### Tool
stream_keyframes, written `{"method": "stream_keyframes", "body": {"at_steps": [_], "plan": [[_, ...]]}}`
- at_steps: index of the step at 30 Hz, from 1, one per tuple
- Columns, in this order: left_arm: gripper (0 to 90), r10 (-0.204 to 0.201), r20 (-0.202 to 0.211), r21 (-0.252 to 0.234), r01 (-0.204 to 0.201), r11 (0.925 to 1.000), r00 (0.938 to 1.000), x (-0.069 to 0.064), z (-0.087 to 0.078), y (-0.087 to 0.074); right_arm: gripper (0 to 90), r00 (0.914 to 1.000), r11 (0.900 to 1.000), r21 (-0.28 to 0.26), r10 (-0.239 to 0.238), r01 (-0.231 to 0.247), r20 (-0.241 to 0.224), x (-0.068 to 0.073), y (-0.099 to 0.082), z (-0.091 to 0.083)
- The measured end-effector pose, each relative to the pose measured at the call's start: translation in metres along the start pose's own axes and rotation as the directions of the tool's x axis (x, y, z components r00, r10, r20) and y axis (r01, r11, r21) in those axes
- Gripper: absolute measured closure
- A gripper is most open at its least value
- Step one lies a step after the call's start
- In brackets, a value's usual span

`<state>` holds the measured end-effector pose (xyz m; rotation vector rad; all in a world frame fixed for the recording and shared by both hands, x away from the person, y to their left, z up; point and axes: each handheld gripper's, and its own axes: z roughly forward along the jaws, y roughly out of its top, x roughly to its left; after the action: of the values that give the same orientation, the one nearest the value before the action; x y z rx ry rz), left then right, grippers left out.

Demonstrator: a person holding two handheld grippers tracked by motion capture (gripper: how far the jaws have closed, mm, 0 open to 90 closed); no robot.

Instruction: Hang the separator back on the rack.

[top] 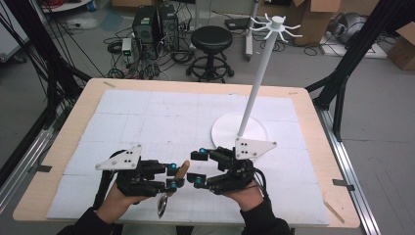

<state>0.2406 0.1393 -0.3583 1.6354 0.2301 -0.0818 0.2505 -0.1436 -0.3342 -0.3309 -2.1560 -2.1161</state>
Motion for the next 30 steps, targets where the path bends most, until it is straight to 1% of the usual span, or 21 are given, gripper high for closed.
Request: {"method": "stream_keyframes", "body": {"at_steps": [3,4,6,7,8,10,13,14,18,21,25,26,27,28,30], "plan": [[67.4,0.004,0.007,0.004,-0.004,1.0,1.0,-0.001,0.001,0.0,45.0,0.9997,1.0,-0.003,-0.003,0.002,-0.023,0.0,0.0,0.004],[67.4,0.003,0.009,0.003,-0.003,1.0,1.0,-0.001,0.001,0.0,48.8,0.9993,1.0,-0.001,-0.006,0.006,-0.037,-0.001,0.0,0.005],[67.3,0.007,0.014,0.002,-0.007,1.0,0.9999,-0.001,0.002,-0.001,52.6,0.9989,1.0,0.003,-0.006,0.006,-0.046,-0.001,0.0,0.006],[67.3,0.005,0.017,0.001,-0.005,1.0,0.9998,-0.001,0.002,0.0,55.9,0.9987,1.0,0.005,-0.005,0.006,-0.051,-0.001,0.0,0.007],[67.4,0.005,0.02,0.002,-0.005,1.0,0.9998,-0.001,0.002,-0.001,58.1,0.998,1.0,0.009,0.001,0.0,-0.063,-0.001,0.0,0.007],[67.3,0.003,0.026,0.0,-0.003,1.0,0.9997,-0.001,0.002,0.0,62.4,0.9973,0.9999,0.011,-0.005,0.006,-0.073,-0.002,-0.001,0.008],[67.4,-0.002,0.035,-0.005,0.002,1.0,0.9994,-0.002,0.002,0.0,67.2,0.9963,0.9999,0.011,-0.011,0.012,-0.085,-0.001,-0.001,0.009],[67.3,0.0,0.044,-0.006,0.001,1.0,0.9991,-0.002,0.003,0.0,68.4,0.996,0.9998,0.013,-0.016,0.017,-0.088,-0.001,-0.001,0.009],[67.3,0.0,0.054,-0.008,0.001,1.0,0.9985,-0.002,0.003,0.0,69.7,0.9948,0.9998,0.008,-0.015,0.016,-0.1,-0.001,-0.001,0.01],[67.3,-0.005,0.059,-0.01,0.005,0.9999,0.9983,-0.002,0.003,0.0,70.3,0.9955,0.9999,0.007,-0.014,0.015,-0.094,0.0,-0.001,0.009],[67.1,-0.01,0.054,-0.018,0.011,0.9998,0.9985,0.0,0.001,0.0,70.6,0.9976,0.9999,-0.001,-0.015,0.015,-0.068,0.003,0.0,0.011],[66.8,-0.013,0.051,-0.023,0.014,0.9996,0.9986,0.0,0.001,-0.001,70.6,0.998,0.9999,0.001,-0.012,0.012,-0.062,0.003,0.0,0.012],[66.2,-0.024,0.048,-0.028,0.025,0.9993,0.9986,0.001,0.001,-0.001,70.7,0.9985,0.9999,0.001,-0.011,0.011,-0.054,0.003,0.001,0.012],[64.0,-0.03,0.038,-0.028,0.031,0.9991,0.9988,0.001,0.001,-0.001,70.7,0.9989,0.9999,0.013,0.003,-0.002,-0.046,0.004,0.002,0.013],[49.1,-0.042,0.003,-0.019,0.042,0.9989,0.9991,0.001,0.003,-0.002,70.8,0.9998,0.9993,0.037,0.004,-0.003,-0.018,0.004,0.005,0.015]]}}
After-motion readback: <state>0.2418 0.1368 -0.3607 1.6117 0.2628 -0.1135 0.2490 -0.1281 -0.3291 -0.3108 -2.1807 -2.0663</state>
